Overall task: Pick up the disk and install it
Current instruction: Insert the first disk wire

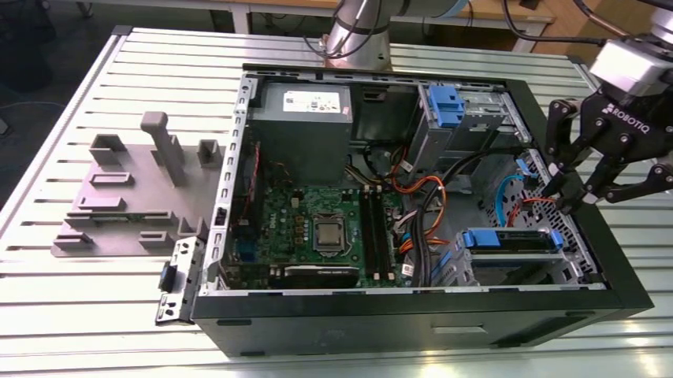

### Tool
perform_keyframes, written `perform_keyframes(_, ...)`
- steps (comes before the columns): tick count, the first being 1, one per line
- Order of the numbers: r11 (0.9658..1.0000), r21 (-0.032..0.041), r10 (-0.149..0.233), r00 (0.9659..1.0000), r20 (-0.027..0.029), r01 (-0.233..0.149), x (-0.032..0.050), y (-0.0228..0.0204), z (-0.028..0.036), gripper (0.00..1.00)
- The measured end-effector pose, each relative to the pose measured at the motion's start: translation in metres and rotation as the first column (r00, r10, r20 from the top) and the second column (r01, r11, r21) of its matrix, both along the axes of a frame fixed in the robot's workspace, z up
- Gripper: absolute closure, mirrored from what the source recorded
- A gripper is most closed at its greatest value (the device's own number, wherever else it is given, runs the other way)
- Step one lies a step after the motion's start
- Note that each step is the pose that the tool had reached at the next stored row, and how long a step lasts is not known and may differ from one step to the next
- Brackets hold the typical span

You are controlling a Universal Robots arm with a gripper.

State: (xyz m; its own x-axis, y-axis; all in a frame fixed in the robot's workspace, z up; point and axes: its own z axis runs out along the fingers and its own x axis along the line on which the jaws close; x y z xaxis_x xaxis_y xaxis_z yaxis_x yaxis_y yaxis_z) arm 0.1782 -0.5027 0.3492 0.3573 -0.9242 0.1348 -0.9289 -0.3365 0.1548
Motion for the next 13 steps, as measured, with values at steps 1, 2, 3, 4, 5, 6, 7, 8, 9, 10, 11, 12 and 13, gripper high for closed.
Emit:
perform_keyframes(1,1.0000,-0.0002,0.000,1.0000,-0.0015,0.000,0.0004,0.0002,0.0000,0.65)
perform_keyframes(2,1.0000,-0.0007,0.000,1.0000,-0.0029,0.000,0.0008,0.0003,0.0000,0.65)
perform_keyframes(3,1.0000,-0.0009,0.000,1.0000,-0.0041,0.000,0.0014,0.0006,0.0000,0.65)
perform_keyframes(4,1.0000,-0.0010,0.000,1.0000,-0.0052,0.000,0.0019,0.0010,-0.0001,0.65)
perform_keyframes(5,1.0000,-0.0015,0.000,1.0000,-0.0066,0.000,0.0025,0.0014,-0.0001,0.65)
perform_keyframes(6,1.0000,-0.0021,0.000,1.0000,-0.0076,0.000,0.0030,0.0019,0.0000,0.65)
perform_keyframes(7,1.0000,-0.0027,0.000,1.0000,-0.0087,0.000,0.0035,0.0025,0.0000,0.65)
perform_keyframes(8,1.0000,-0.0033,0.000,1.0000,-0.0097,0.000,0.0039,0.0032,0.0000,0.65)
perform_keyframes(9,1.0000,-0.0037,0.000,0.9999,-0.0107,0.000,0.0043,0.0039,-0.0001,0.65)
perform_keyframes(10,1.0000,-0.0042,0.000,0.9999,-0.0118,0.000,0.0046,0.0046,-0.0002,0.65)
perform_keyframes(11,1.0000,-0.0050,0.000,0.9999,-0.0129,0.000,0.0049,0.0054,-0.0002,0.65)
perform_keyframes(12,1.0000,-0.0067,0.000,0.9999,-0.0140,0.000,0.0052,0.0061,-0.0003,0.65)
perform_keyframes(13,1.0000,-0.0088,0.000,0.9999,-0.0150,0.000,0.0054,0.0067,-0.0003,0.65)
